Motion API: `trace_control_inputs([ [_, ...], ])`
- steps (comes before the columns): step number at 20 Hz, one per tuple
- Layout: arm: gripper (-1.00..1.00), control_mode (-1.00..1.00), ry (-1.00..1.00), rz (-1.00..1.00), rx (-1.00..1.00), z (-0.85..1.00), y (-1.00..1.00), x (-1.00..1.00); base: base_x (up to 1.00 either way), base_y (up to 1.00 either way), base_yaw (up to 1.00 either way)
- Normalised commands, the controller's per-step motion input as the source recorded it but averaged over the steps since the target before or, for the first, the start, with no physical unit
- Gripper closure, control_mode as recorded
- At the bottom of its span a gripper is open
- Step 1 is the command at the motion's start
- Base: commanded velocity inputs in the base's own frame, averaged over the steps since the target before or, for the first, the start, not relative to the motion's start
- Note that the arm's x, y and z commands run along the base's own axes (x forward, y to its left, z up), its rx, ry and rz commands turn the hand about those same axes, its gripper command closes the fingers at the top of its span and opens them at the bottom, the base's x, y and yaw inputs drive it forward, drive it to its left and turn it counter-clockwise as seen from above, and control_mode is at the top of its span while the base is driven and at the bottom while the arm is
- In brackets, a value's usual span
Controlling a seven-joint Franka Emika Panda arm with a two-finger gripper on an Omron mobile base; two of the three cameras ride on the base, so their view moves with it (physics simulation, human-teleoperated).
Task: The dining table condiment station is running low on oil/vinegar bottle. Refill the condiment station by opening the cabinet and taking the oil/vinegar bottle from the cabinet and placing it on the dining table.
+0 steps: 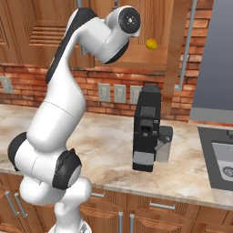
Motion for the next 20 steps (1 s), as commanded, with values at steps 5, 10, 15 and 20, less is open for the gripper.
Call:
trace_control_inputs([
  [5, -1.00, -1.00, 0.00, 0.00, 0.00, 0.00, 0.00, 0.23, 0.00, 0.00, 0.00],
  [10, -1.00, -1.00, 0.00, 0.01, 0.00, 0.00, 0.00, 0.28, 0.00, 0.00, 0.00],
  [15, -1.00, -1.00, 0.00, 0.01, 0.00, 0.00, 0.00, 0.31, 0.00, 0.00, 0.00],
  [20, -1.00, -1.00, 0.00, 0.03, 0.00, 0.00, -0.02, 0.29, 0.00, 0.00, 0.00],
])
